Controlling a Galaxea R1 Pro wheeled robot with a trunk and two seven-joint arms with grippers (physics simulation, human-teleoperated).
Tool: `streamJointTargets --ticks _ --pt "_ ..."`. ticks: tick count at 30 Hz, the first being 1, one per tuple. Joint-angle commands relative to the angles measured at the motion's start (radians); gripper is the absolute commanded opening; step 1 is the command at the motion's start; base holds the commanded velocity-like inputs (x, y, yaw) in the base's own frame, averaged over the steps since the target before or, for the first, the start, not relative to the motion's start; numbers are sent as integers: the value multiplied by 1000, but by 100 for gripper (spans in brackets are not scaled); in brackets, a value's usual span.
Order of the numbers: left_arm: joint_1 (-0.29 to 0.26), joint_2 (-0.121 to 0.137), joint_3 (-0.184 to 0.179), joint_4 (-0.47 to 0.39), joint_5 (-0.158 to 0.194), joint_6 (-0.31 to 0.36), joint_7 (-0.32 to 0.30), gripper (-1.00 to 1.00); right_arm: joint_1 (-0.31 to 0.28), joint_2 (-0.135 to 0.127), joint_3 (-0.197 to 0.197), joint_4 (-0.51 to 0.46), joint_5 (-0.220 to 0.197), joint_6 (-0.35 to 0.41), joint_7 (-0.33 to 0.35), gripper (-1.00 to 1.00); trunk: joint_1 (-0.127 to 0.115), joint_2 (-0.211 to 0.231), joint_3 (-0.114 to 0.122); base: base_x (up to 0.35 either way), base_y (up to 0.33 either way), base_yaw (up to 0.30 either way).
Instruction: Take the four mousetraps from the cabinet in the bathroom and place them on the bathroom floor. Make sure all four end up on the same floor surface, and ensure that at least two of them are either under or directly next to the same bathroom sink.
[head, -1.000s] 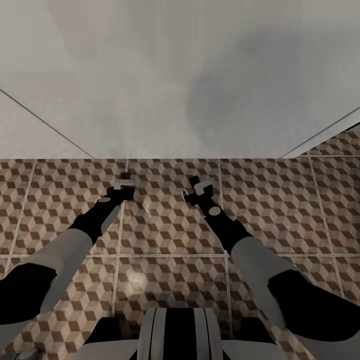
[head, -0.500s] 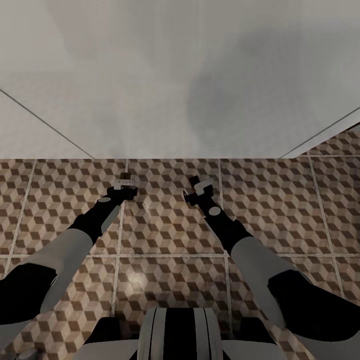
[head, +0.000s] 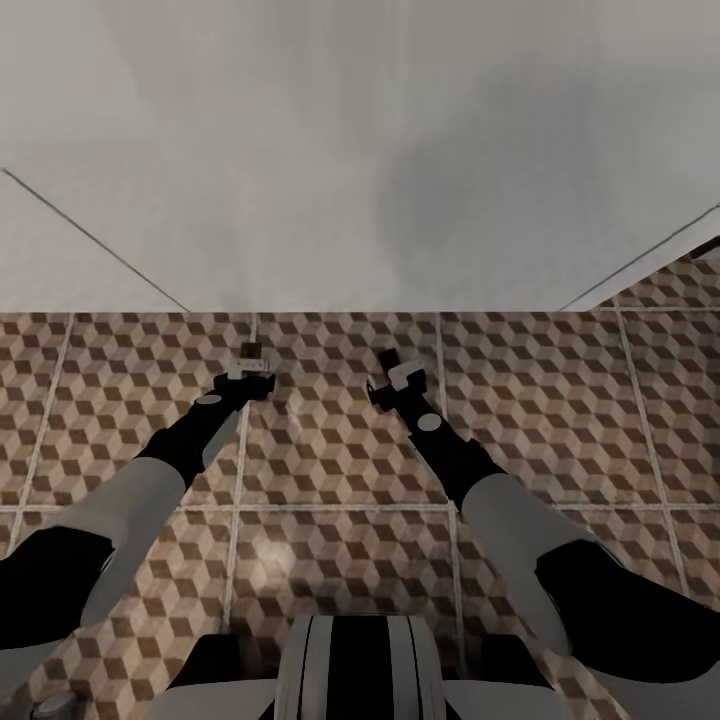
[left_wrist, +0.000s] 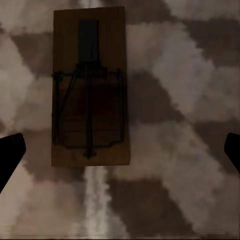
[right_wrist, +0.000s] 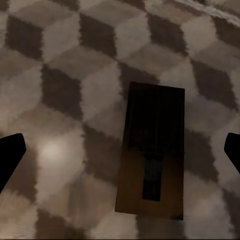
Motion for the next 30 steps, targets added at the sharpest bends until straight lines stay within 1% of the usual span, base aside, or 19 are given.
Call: streamJointTargets --ticks 1,9,30 --pt "0 1 -8 -3 10 5 8 100 -1 0 3 1 9 -2 -6 100 0 0 0 -174 0 0" --pt "0 1 -8 -3 10 5 8 100 -1 0 3 1 9 -2 -6 100 0 0 0 -239 0 0" --pt "0 1 -9 -3 10 5 8 100 -1 0 4 1 9 -5 -5 100 0 0 0 -280 0 0"
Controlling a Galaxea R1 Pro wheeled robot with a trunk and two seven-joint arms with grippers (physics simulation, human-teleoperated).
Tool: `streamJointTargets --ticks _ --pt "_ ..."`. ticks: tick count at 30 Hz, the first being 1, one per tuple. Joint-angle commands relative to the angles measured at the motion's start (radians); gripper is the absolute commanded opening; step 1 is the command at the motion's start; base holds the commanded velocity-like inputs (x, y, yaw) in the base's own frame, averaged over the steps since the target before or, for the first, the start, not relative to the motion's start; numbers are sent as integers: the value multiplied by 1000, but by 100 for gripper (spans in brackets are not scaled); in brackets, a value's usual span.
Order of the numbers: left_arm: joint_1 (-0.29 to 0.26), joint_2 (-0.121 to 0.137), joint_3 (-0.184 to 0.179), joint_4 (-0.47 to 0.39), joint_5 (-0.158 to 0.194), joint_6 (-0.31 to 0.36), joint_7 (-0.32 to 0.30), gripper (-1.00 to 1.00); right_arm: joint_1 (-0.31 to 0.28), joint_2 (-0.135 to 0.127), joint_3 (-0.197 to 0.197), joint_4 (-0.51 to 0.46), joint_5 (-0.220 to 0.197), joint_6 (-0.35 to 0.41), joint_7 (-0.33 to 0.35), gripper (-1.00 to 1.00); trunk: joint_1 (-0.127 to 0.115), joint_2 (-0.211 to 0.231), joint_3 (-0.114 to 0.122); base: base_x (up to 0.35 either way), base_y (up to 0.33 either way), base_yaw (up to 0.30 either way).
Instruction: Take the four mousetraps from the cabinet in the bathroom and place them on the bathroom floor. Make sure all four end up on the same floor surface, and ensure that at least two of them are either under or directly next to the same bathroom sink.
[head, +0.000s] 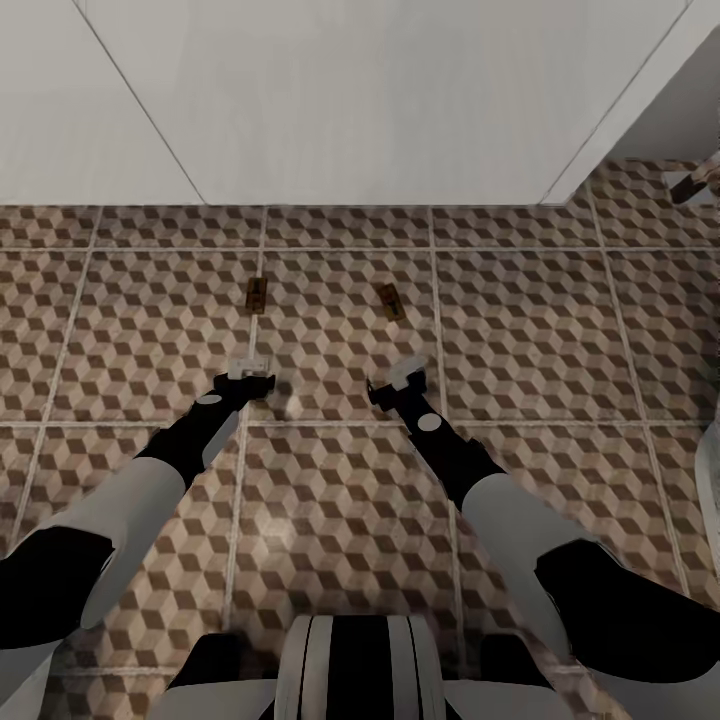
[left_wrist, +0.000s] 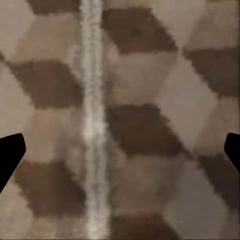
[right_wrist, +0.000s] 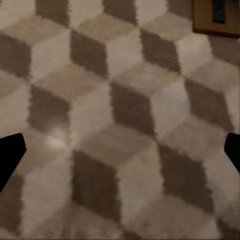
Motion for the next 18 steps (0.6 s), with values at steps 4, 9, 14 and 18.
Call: streamJointTargets --ticks 4,9,14,18 --pt "0 1 -8 -3 10 5 8 100 -1 0 4 1 9 -12 -5 100 -1 0 0 -282 0 0" --pt "0 1 -8 -3 10 5 8 100 -1 0 5 1 9 -36 1 100 -1 0 0 -275 0 0" --pt "0 1 -8 -3 10 4 8 100 -1 0 5 1 9 -47 4 100 -1 0 0 -238 0 0" --pt "0 1 -8 -3 10 4 8 100 -1 0 4 1 9 -49 5 100 -1 0 0 -154 0 0"
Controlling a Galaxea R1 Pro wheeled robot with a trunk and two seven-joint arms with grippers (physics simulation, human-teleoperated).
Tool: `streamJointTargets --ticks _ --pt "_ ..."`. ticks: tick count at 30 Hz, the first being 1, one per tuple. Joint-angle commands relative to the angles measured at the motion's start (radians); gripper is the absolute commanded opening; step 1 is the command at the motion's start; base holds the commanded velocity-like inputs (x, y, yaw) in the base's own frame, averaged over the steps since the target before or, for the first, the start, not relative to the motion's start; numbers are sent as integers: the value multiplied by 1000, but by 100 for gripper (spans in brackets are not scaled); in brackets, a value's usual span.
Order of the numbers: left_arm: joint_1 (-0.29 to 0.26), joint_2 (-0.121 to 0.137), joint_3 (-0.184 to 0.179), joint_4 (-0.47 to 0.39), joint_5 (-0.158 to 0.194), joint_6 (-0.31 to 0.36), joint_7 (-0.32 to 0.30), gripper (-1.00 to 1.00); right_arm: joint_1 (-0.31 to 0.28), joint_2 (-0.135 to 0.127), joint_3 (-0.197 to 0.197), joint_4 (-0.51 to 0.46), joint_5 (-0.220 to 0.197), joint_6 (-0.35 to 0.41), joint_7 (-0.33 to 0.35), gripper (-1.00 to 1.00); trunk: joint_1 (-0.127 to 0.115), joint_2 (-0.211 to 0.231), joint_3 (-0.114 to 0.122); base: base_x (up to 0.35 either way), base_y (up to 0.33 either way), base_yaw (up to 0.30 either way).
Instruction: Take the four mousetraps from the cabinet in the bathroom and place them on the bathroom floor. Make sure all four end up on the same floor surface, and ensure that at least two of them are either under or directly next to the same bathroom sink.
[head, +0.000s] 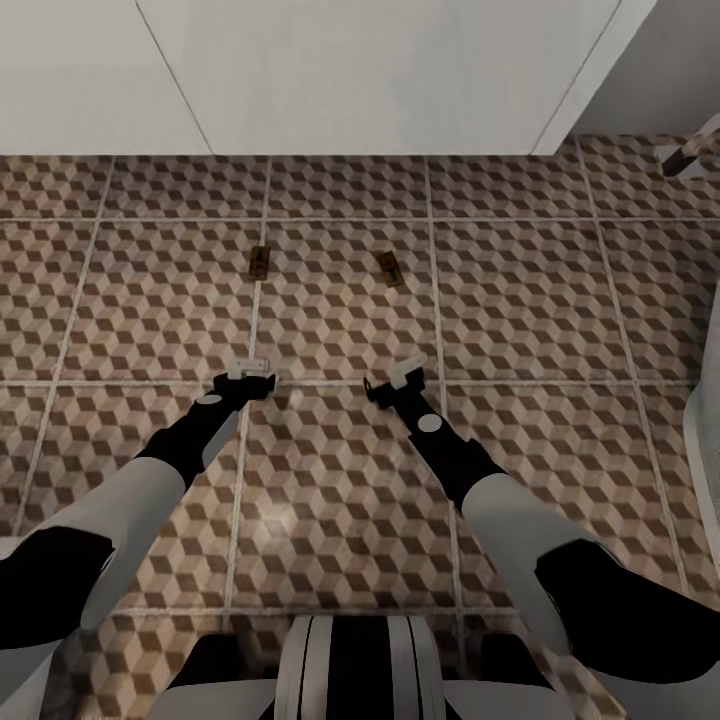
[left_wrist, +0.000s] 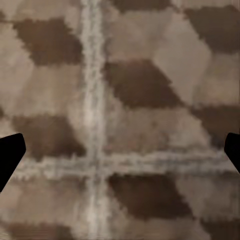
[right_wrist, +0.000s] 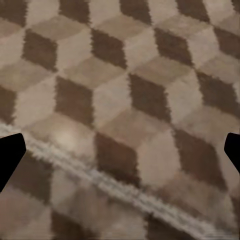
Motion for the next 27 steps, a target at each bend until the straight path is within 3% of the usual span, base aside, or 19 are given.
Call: streamJointTargets --ticks 1,27 --pt "0 1 -8 -3 10 5 8 100 -1 0 2 1 9 -2 -5 100 0 0 0 -106 0 0" --pt "0 3 -8 -3 11 8 10 100 -1 0 1 -3 11 -3 -6 100 0 0 0 -9 0 0"
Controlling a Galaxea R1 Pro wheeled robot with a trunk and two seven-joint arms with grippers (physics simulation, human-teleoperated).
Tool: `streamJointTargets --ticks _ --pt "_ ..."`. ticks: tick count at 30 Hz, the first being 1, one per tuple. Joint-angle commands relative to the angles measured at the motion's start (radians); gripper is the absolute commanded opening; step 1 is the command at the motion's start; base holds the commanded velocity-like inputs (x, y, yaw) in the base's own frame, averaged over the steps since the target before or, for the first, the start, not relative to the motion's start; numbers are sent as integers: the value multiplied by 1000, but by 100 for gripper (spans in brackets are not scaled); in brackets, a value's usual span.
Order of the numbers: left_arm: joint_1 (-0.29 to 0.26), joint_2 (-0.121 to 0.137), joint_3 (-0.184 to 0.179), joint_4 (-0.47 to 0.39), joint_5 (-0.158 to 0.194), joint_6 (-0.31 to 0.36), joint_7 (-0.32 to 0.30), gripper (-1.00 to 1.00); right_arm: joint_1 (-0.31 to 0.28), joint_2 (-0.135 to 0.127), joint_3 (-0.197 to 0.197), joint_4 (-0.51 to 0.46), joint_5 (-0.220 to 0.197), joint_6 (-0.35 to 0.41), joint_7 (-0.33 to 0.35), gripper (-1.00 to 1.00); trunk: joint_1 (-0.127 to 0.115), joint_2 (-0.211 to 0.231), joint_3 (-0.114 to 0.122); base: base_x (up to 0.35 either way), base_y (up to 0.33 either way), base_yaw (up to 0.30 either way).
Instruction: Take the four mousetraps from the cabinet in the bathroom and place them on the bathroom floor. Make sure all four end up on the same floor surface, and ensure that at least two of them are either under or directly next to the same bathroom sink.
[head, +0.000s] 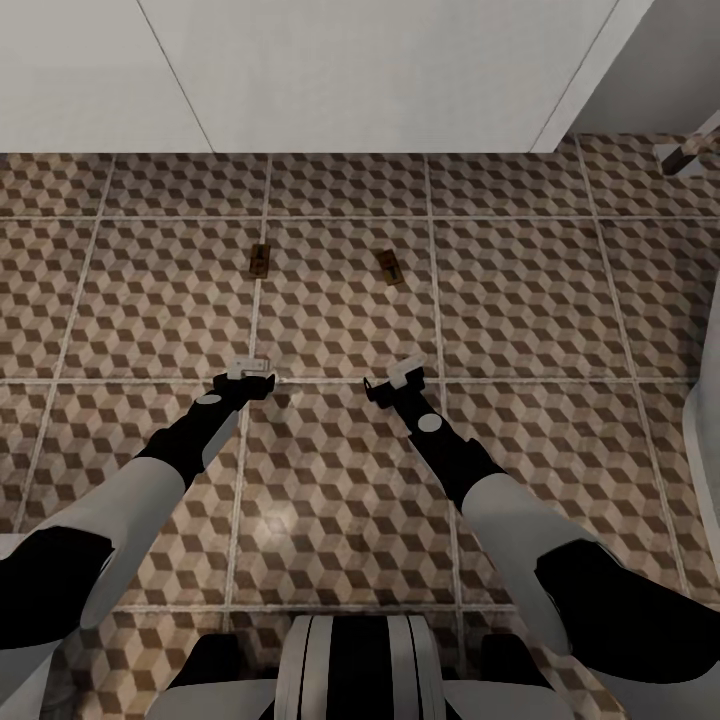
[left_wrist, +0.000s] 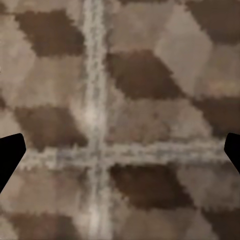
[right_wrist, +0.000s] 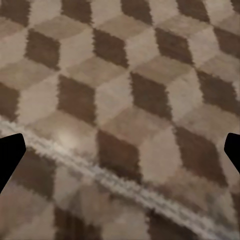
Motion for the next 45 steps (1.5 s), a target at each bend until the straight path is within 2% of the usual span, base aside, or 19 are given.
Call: streamJointTargets --ticks 1,26,33,38,45 --pt "0 1 -8 -3 10 6 8 100 -1 0 1 1 9 -1 -4 100 0 0 0 0 0 0" --pt "0 -1 -8 -5 11 17 19 100 -1 0 1 -10 10 5 -9 100 0 0 0 0 0 0" --pt "0 -1 -8 10 12 19 19 100 0 -6 3 -3 8 6 -8 100 -3 1 27 0 0 0" --pt "0 0 -8 52 12 13 17 100 0 -13 3 5 9 6 -8 100 -6 3 46 0 0 0" --pt "7 0 -8 143 12 -12 9 100 0 -44 3 37 8 6 -7 100 -9 4 73 0 0 0"
